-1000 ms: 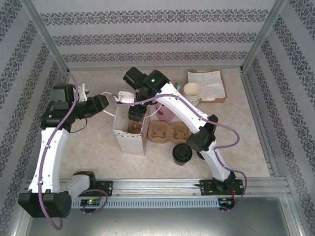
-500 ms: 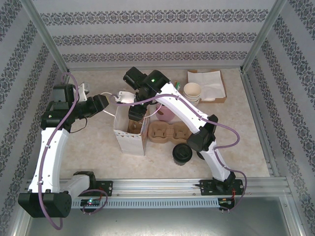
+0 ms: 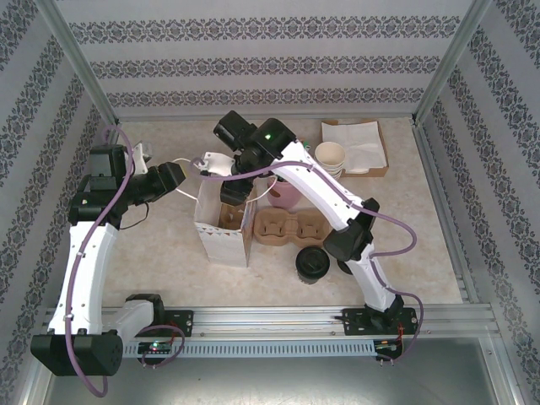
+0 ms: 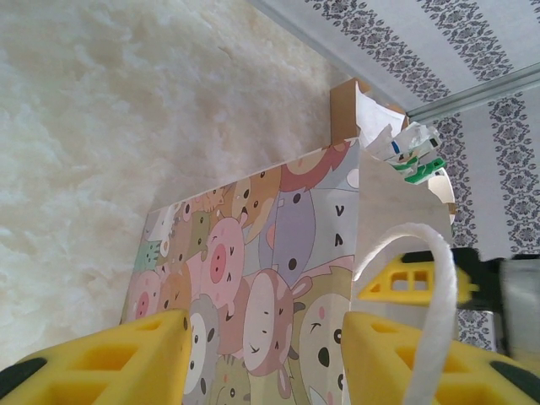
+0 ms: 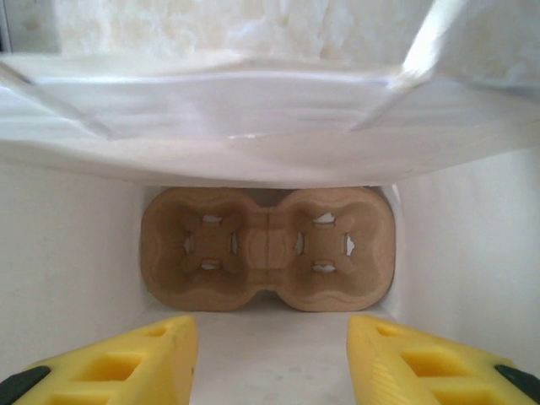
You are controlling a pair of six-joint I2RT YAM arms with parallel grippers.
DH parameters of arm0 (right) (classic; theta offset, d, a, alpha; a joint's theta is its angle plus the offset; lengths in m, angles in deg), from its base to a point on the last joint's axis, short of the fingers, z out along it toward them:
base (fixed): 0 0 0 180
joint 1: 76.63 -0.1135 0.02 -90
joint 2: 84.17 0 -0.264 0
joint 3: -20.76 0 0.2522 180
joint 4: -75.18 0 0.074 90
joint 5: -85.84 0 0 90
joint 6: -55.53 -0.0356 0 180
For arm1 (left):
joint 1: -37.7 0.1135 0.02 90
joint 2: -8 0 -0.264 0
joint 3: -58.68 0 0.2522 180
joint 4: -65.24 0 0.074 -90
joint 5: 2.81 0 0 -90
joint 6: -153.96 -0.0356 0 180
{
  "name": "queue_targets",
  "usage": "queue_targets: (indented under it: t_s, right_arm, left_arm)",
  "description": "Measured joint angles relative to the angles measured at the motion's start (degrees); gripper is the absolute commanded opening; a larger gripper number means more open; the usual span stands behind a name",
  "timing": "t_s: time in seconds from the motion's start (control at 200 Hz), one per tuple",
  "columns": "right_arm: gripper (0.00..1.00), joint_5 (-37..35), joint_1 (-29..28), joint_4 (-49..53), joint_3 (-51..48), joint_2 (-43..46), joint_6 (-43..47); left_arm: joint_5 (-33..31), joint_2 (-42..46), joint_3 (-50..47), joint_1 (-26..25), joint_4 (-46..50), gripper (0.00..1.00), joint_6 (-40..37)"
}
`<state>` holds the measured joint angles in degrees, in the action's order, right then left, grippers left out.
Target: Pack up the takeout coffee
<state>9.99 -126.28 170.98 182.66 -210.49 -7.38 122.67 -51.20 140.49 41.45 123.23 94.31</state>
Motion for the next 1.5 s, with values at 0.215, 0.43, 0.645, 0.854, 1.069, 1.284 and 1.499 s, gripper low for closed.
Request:
queue_targets:
  t_s: [0.215, 0.43, 0.645, 0.854, 1.069, 1.284, 1.499]
  right_arm:
    - [0.56, -1.79, -0.48, -3.21, 0.76, 5.77, -2.36]
    - [0.56, -4.07, -1.14, -8.26, 1.11, 12.44, -6.97]
    - [0.55, -10.88, -1.25, -12.04, 0.48, 19.15, -15.91]
    - [0.54, -21.11, -1.22, -14.01, -13.11, 31.32, -24.06]
    - [0.52, -28.76, -0.63, -15.87, -36.7, 46.88, -32.33]
    - [0.53, -29.03, 3.72, -16.65, -57.92, 60.28, -43.63]
    - [0.52, -22.67, 6.8, -17.29, -76.39, 68.32, -51.43]
  left_arm:
    - [-0.09, 0.68, 0.0, 0.0, -0.28, 0.51, 0.92]
    - [0.09, 1.36, -0.37, -0.02, -1.03, 0.5, 1.6]
    - [0.33, 1.7, -0.76, -0.28, -1.38, 0.45, 2.08]
    - [1.33, 2.78, -1.33, -1.95, -1.68, 0.34, 3.3]
    - [1.79, 5.22, -2.82, -4.26, -2.32, 0.23, 5.66]
    - [0.52, 9.14, -6.12, -6.71, -2.82, 0.12, 8.94]
    - [-1.9, 14.03, -10.43, -8.63, -4.5, 0.05, 14.36]
